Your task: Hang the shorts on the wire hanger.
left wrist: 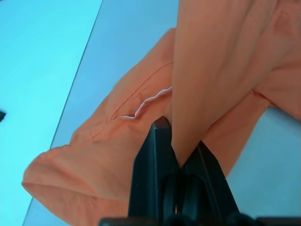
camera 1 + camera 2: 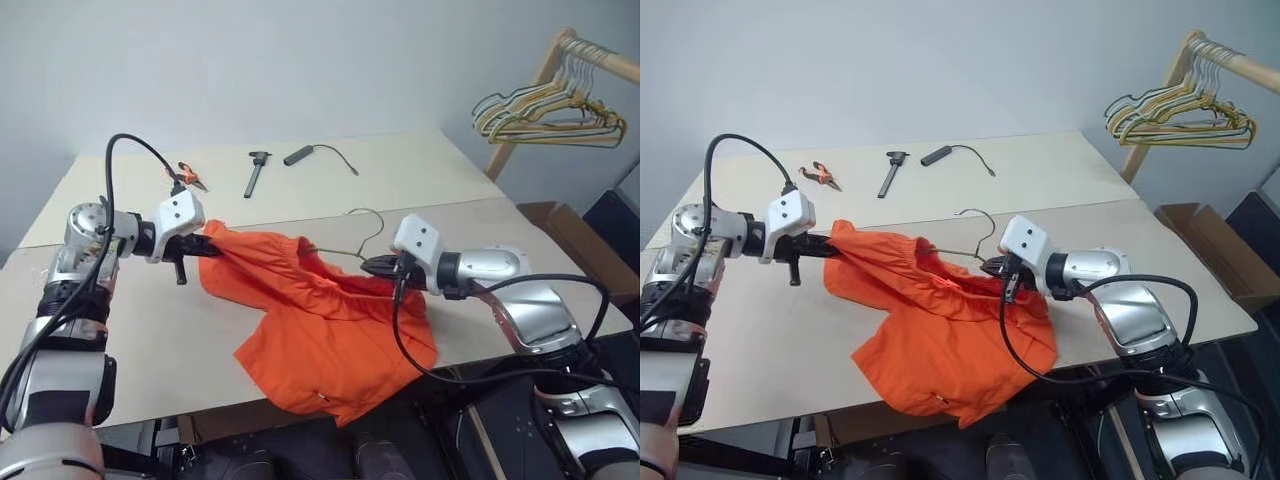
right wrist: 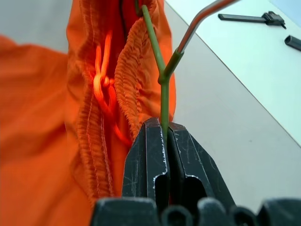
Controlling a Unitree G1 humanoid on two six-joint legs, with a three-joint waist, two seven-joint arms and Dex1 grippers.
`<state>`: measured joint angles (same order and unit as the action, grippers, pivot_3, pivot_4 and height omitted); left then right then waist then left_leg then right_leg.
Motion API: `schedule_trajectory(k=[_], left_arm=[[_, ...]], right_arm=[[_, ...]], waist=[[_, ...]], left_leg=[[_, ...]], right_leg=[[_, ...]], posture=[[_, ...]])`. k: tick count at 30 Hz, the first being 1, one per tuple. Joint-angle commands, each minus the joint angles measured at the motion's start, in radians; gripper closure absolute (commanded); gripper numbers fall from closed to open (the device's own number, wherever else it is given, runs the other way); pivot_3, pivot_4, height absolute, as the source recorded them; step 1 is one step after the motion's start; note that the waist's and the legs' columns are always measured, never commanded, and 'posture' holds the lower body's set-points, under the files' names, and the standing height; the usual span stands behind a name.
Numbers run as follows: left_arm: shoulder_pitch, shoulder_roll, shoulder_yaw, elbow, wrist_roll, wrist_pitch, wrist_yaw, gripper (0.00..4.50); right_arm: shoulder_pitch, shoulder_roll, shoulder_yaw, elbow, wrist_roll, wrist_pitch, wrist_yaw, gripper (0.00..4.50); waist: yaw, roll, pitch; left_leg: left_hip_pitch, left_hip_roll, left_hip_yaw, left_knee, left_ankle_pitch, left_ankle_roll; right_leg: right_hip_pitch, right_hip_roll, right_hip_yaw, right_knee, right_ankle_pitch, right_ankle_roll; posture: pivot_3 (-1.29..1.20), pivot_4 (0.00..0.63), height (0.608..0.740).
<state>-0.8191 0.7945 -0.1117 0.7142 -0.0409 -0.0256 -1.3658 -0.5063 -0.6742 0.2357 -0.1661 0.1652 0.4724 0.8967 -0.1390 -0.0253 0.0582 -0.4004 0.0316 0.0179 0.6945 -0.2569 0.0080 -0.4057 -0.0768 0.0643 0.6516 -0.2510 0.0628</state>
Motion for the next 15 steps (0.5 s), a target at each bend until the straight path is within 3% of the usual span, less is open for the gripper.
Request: schedule_trajectory(k=[1, 15], left_arm=[[-0.006, 0.029, 0.035, -0.034, -0.018, -0.001, 0.003, 4.49], [0.062, -0.036, 0.024, -0.118, -0.028, 0.007, 0.015, 4.49]], right_arm=[[0.003, -0.025, -0.005, 0.002, -0.043, -0.062, 0.009, 4.50], [-0.174, -0.004, -0.017, -0.064, 0.097, 0.129, 0.140, 4.50]], waist=[[0.006, 0.000, 0.000], [0.019, 0.000, 0.000]], left_leg=[[0.000, 0.000, 0.000, 0.000, 0.000, 0.000], [0.000, 0.000, 0.000, 0.000, 0.000, 0.000]], right_leg=[[0.000, 0.000, 0.000, 0.000, 0.000, 0.000], [0.000, 0.000, 0.000, 0.000, 0.000, 0.000]], posture=[[-0.09, 0.000, 0.740], [-0.09, 0.000, 0.740]])
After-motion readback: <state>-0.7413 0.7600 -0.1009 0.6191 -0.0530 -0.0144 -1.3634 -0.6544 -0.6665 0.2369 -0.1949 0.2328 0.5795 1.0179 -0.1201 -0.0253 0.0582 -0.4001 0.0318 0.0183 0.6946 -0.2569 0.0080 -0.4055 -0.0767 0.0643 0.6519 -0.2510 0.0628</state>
